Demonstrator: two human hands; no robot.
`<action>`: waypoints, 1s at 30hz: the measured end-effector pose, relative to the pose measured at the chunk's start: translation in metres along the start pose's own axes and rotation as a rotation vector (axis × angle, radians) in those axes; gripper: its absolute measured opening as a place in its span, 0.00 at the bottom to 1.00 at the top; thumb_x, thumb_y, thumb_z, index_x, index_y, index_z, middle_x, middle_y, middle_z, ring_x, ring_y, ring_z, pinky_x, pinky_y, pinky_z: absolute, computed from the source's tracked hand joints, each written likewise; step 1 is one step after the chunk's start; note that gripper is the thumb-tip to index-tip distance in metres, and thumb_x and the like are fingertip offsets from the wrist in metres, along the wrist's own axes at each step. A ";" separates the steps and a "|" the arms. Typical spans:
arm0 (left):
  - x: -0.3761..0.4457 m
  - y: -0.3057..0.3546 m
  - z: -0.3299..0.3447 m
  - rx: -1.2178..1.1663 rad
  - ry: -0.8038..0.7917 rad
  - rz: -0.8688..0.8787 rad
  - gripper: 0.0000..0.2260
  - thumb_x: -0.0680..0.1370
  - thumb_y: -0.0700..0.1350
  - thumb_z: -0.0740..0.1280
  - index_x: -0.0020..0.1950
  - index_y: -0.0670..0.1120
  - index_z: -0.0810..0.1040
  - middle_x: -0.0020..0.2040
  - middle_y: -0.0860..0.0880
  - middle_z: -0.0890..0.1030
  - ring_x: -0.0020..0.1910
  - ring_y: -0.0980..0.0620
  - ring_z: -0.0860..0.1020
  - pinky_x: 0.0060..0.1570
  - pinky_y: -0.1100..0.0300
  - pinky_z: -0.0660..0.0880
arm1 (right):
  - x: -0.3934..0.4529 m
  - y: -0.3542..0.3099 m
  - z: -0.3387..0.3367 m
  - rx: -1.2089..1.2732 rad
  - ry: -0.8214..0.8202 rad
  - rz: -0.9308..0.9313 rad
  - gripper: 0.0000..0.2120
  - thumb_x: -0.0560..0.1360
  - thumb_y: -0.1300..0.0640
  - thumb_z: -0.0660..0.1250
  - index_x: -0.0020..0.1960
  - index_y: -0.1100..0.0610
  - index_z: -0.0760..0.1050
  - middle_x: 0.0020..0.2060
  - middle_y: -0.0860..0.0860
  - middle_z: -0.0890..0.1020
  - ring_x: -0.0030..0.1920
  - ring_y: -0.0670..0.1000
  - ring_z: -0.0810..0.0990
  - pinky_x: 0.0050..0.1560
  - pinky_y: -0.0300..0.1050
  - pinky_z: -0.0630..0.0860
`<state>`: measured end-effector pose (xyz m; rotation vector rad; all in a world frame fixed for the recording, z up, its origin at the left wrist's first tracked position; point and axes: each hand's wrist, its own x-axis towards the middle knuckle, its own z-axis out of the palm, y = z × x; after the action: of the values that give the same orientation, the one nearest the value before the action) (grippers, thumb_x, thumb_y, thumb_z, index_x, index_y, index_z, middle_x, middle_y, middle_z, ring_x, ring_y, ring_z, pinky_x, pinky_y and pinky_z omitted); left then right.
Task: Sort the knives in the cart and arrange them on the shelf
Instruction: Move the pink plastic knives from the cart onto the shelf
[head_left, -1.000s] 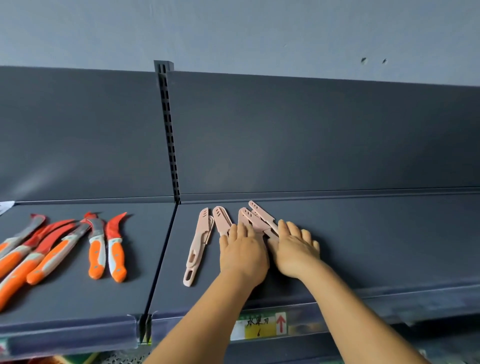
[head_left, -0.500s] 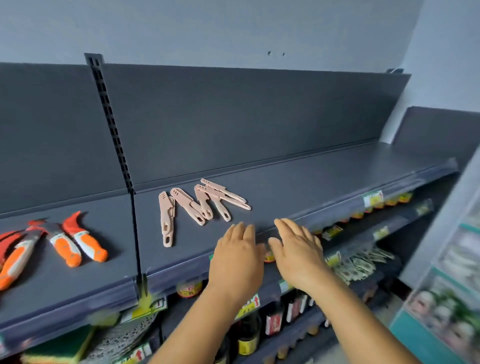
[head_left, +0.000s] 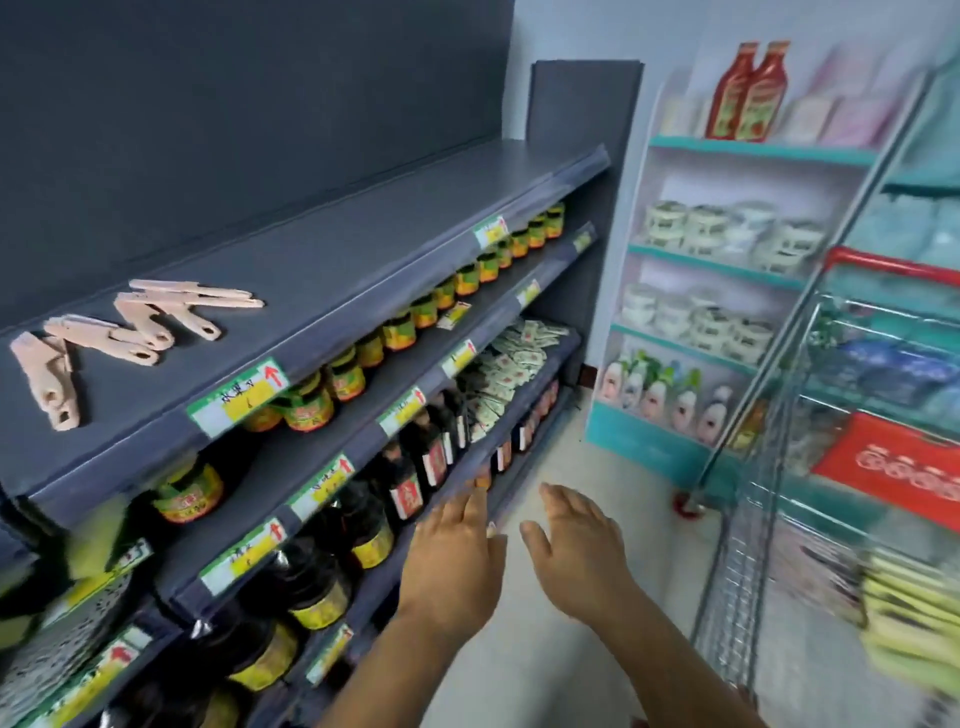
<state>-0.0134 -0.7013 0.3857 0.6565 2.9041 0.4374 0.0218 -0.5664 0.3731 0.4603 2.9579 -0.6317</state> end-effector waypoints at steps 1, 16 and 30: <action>0.000 0.009 0.012 0.009 -0.037 0.015 0.25 0.81 0.54 0.55 0.76 0.47 0.56 0.75 0.48 0.62 0.73 0.48 0.61 0.71 0.56 0.59 | -0.007 0.014 0.003 0.005 -0.004 0.039 0.26 0.81 0.45 0.52 0.76 0.53 0.56 0.74 0.50 0.62 0.74 0.51 0.59 0.71 0.46 0.57; -0.017 0.216 0.152 -0.012 -0.355 0.276 0.25 0.82 0.51 0.54 0.77 0.47 0.54 0.76 0.50 0.60 0.74 0.52 0.59 0.72 0.59 0.56 | -0.106 0.254 0.006 0.196 -0.036 0.462 0.25 0.81 0.46 0.53 0.76 0.53 0.57 0.74 0.50 0.63 0.74 0.51 0.59 0.74 0.47 0.55; 0.028 0.359 0.238 -0.024 -0.476 0.280 0.26 0.82 0.51 0.56 0.78 0.47 0.53 0.76 0.48 0.60 0.74 0.49 0.59 0.72 0.57 0.57 | -0.100 0.426 -0.021 0.271 -0.068 0.570 0.25 0.81 0.47 0.54 0.75 0.58 0.59 0.72 0.55 0.66 0.71 0.55 0.63 0.70 0.48 0.61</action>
<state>0.1506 -0.3198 0.2683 1.0112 2.3662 0.2932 0.2471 -0.2143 0.2417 1.2122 2.4894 -0.9362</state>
